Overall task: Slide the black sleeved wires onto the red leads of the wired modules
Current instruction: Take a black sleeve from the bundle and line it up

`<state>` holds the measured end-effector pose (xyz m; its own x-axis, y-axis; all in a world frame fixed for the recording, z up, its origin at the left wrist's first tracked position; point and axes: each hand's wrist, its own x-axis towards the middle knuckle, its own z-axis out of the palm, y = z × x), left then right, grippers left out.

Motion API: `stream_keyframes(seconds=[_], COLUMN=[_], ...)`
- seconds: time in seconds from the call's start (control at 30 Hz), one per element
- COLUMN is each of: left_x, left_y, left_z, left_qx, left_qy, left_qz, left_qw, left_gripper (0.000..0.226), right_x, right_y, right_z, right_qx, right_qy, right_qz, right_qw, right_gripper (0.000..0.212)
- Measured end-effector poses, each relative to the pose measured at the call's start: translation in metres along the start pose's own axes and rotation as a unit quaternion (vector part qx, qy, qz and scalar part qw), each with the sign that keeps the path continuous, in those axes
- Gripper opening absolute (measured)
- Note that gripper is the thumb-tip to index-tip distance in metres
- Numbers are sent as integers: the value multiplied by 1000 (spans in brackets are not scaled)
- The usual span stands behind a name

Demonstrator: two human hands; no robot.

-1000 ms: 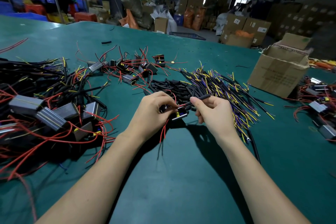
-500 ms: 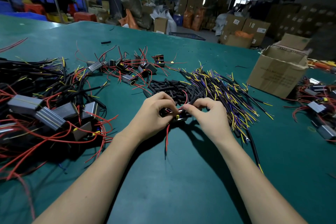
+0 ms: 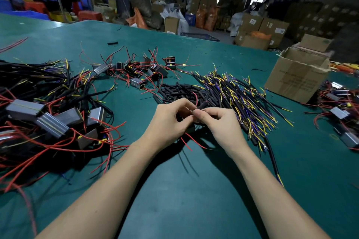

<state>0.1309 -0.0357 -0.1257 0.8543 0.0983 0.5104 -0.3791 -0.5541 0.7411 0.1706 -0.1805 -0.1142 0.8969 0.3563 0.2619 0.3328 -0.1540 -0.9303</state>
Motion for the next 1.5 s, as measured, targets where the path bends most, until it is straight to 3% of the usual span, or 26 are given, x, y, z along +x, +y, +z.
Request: stream_keyframes(seconds=[0.1,0.17,0.27,0.43,0.6,0.7,0.77,0.9,1.07,1.17,1.3,1.4,1.5], left_x=[1,2,1,0,1,2,4,4,3,3,3,6,7], left_y=[-2,-3,-2,3,1,7,14,16,9,6,10,12,10], left_z=[2,2,0,-6,-12,-6,0,1,-6,-5,-5,-10,-16], left_qx=[17,28,32,78,118,133,110,13,51,54,-42,-120,-152], left_qy=[15,17,13,18,-45,-8,35,46,22,7,49,63,50], left_qz=[1,-1,0,14,-17,9,37,36,48,25,-15,-63,-93], left_qw=[1000,999,999,997,992,991,993,998,997,998,998,989,983], left_gripper=[11,12,12,8,14,16,21,5,5,4,9,9,13], right_x=[4,6,7,10,8,7,5,3,2,3,10,10,5], right_y=[0,-2,-1,5,3,0,-3,-6,-6,-7,-5,9,22], right_z=[-2,-7,-11,-12,-9,-10,-7,-2,1,1,-19,-22,-7], right_qx=[-15,30,41,-5,-5,15,10,-22,-40,-48,-7,-169,-376], right_qy=[105,133,110,134,132,99,79,71,93,90,95,98,0], right_qz=[-18,-33,-40,-30,-29,-38,-52,-70,-70,-71,-59,-52,-41], right_qw=[994,990,992,990,991,994,995,995,992,992,994,979,926], right_gripper=[14,10,12,20,23,22,22,22,23,20,11,8,14])
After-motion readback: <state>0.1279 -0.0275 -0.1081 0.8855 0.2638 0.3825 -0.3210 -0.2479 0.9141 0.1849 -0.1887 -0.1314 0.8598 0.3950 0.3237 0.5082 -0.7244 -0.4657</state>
